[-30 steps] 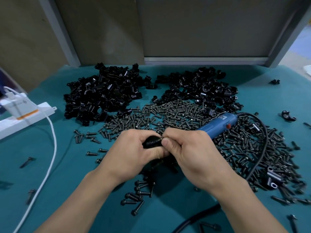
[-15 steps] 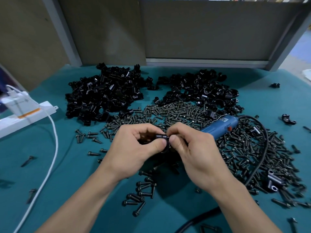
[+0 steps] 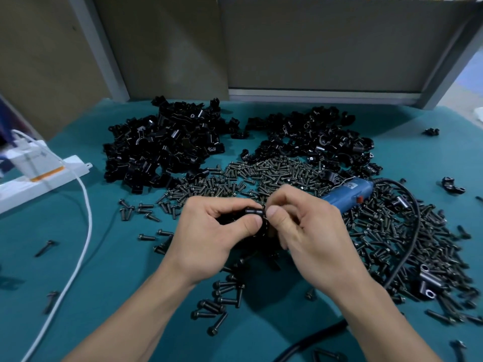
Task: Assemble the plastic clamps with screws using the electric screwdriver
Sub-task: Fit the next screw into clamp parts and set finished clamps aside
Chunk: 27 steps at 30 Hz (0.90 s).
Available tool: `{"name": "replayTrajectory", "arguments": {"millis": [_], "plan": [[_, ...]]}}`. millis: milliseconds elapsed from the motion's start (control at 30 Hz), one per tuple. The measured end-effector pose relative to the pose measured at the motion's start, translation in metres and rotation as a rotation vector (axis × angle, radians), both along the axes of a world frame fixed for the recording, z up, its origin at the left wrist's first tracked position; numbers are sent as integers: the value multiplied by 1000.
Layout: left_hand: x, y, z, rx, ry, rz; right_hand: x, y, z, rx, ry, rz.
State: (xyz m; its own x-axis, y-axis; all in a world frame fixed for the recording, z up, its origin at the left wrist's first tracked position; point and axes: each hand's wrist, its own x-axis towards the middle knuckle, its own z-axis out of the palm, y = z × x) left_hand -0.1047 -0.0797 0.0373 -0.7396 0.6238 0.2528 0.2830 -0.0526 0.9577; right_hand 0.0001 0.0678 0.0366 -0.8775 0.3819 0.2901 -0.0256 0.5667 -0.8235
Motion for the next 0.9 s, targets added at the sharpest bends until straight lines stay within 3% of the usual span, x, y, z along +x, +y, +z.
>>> {"name": "replayTrajectory", "arguments": {"millis": [500, 700, 800, 900], "plan": [[-1, 3, 1, 46, -119, -37, 0, -1, 0, 13, 4, 73], [1, 5, 0, -188, -183, -108, 2, -3, 0, -13, 82, -9], [1, 6, 4, -129, -301, -133, 3, -4, 2, 0, 91, 30], [2, 7, 3, -82, -287, -38, 2, -7, 0, -2, 84, 68]]}}
